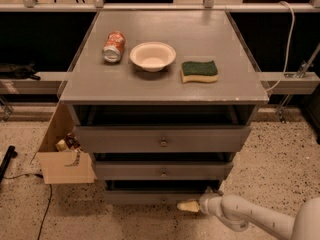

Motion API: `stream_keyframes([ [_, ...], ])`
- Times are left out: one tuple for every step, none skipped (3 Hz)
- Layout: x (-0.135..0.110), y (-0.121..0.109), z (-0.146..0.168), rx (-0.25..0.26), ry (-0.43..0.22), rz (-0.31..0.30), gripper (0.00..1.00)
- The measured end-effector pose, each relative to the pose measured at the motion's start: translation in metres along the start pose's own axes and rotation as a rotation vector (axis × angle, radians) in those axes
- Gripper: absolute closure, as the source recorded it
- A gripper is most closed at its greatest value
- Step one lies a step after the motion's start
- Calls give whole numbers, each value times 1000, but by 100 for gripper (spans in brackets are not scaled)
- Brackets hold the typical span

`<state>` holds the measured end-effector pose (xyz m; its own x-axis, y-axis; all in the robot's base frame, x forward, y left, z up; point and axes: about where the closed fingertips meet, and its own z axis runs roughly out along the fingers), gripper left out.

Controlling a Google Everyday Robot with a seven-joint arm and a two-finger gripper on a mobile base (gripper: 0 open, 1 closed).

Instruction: Open bottom drawer

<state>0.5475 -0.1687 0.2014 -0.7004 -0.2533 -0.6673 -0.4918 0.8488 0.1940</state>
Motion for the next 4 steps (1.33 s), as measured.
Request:
stream_keyframes([
  [0,0,0,0,0,0,0],
  [-8,5,-8,-8,2,-10,3],
  [-8,5,-8,-8,2,-10,27],
  [-8,5,-8,-8,2,-10,49],
])
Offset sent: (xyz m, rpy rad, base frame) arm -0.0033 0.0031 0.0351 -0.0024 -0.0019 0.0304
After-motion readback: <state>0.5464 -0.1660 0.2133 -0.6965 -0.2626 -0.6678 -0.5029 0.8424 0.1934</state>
